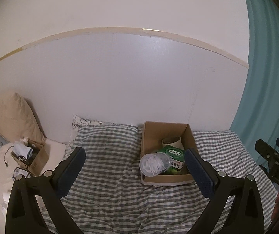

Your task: Organize objects

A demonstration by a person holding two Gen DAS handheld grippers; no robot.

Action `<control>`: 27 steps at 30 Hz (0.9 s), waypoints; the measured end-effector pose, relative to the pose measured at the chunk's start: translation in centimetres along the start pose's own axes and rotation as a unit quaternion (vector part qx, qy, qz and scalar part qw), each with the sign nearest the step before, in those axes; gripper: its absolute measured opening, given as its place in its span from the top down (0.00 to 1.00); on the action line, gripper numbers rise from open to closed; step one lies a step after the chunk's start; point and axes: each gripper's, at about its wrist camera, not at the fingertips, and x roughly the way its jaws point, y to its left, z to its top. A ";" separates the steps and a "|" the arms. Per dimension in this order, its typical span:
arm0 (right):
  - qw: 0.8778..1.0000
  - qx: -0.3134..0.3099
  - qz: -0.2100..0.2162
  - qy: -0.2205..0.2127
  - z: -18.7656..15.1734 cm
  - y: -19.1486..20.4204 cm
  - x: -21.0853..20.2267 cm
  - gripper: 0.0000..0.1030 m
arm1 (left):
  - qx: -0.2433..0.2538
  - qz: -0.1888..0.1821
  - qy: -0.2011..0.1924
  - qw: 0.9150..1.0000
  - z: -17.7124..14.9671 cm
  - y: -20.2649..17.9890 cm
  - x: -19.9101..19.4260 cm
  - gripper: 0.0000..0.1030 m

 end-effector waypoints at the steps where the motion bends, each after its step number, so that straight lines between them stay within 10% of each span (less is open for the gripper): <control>1: 1.000 0.000 0.000 0.000 0.0 0.0 0.0 0.00 | 0.004 0.000 -0.003 1.000 0.0 -0.2 -0.1 0.00; 27: 1.000 0.003 0.007 0.013 -0.3 0.1 0.3 0.00 | 0.017 0.002 -0.004 1.000 0.2 -0.9 -0.6 0.00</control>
